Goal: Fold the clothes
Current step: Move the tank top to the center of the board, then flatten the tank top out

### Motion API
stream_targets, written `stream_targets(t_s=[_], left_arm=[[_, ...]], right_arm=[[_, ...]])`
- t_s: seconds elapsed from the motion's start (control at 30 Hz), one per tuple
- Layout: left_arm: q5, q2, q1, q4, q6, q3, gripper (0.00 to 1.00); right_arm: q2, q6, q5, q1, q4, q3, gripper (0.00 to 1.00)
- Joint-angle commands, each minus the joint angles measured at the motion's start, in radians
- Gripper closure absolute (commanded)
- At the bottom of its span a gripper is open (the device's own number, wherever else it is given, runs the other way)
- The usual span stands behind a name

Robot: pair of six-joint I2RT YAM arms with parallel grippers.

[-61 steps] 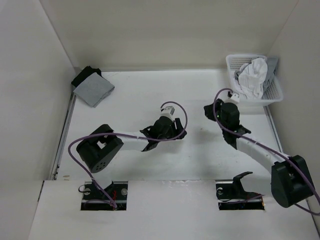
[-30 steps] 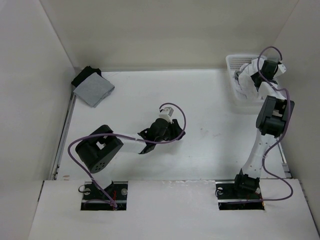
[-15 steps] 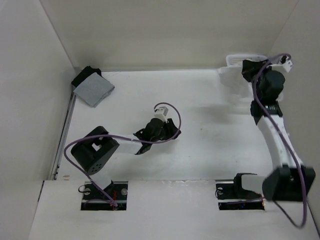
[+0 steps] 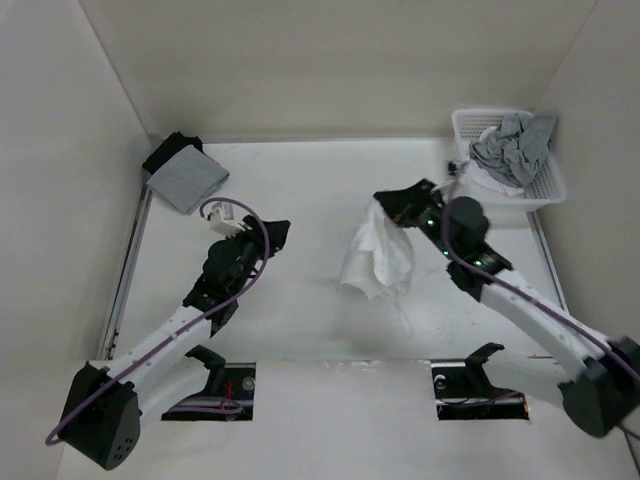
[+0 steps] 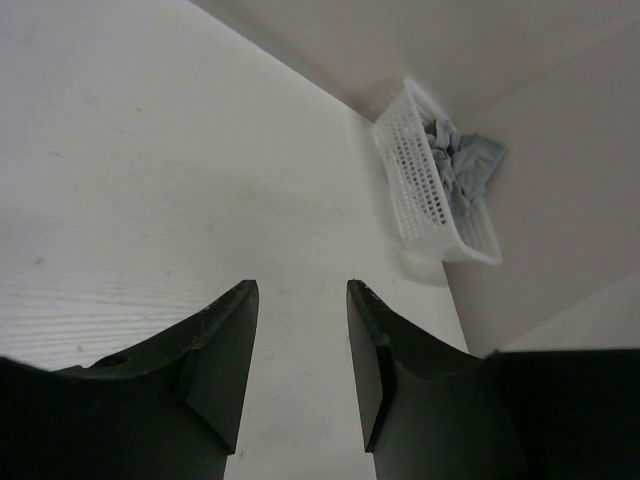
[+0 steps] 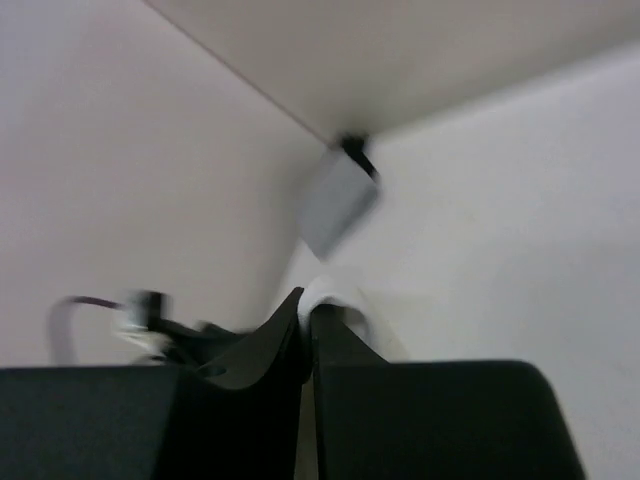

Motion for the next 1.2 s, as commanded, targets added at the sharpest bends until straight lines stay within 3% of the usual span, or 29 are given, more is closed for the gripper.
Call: stream_targets(t_s=[0.0,0.1,0.23,0.37,0.43,0.5,0.53,0.63,0.7,0.93,1.17], left_arm=[[-0.027,-0.101,0.084,-0.157,-0.024,-0.071,0.60],[0.005,-0.072,0.100,-0.201,-0.007,-0.085,0.60],[0.043,0.021,0.002,-0.210,0.038,-0.053,0.63],[0.005,0.110,-0.159,-0.243,0.091,0.010,0.69],[-0.027,0.167,-0.253,-0.235,0.111,0.047,0.70],[-0.079,0.250,-0.336,-0.226,0.145,0.085,0.68],[-0.103,0.281,-0.354,-0.224,0.156,0.099,0.67],[-0.140,0.379,-0.383,-0.195,0.158,0.130,0.59],[-0.122,0.433,-0.380,-0.155,0.147,0.139,0.58],[-0.125,0.549,-0.388,-0.145,0.124,0.171,0.61],[-0.119,0.600,-0.393,-0.099,0.108,0.180,0.59]], right_arm=[[0.325,0.068,-0.133,-0.014,0.134,-0.081,0.81],[0.459,0.050,-0.146,-0.041,0.147,-0.047,0.58],[0.412,-0.001,-0.025,-0.042,0.109,-0.084,0.46],[0.293,-0.033,0.154,-0.039,-0.064,-0.177,0.84],[0.245,-0.019,0.233,-0.004,-0.144,-0.233,0.88],[0.202,0.005,0.288,0.027,-0.201,-0.279,0.84],[0.172,0.030,0.309,0.048,-0.230,-0.305,0.76],[0.080,0.089,0.346,0.105,-0.304,-0.367,0.59],[0.044,0.117,0.351,0.128,-0.348,-0.389,0.55],[0.064,0.140,0.347,0.168,-0.361,-0.421,0.45],[0.182,0.074,0.264,0.166,-0.238,-0.356,0.48]])
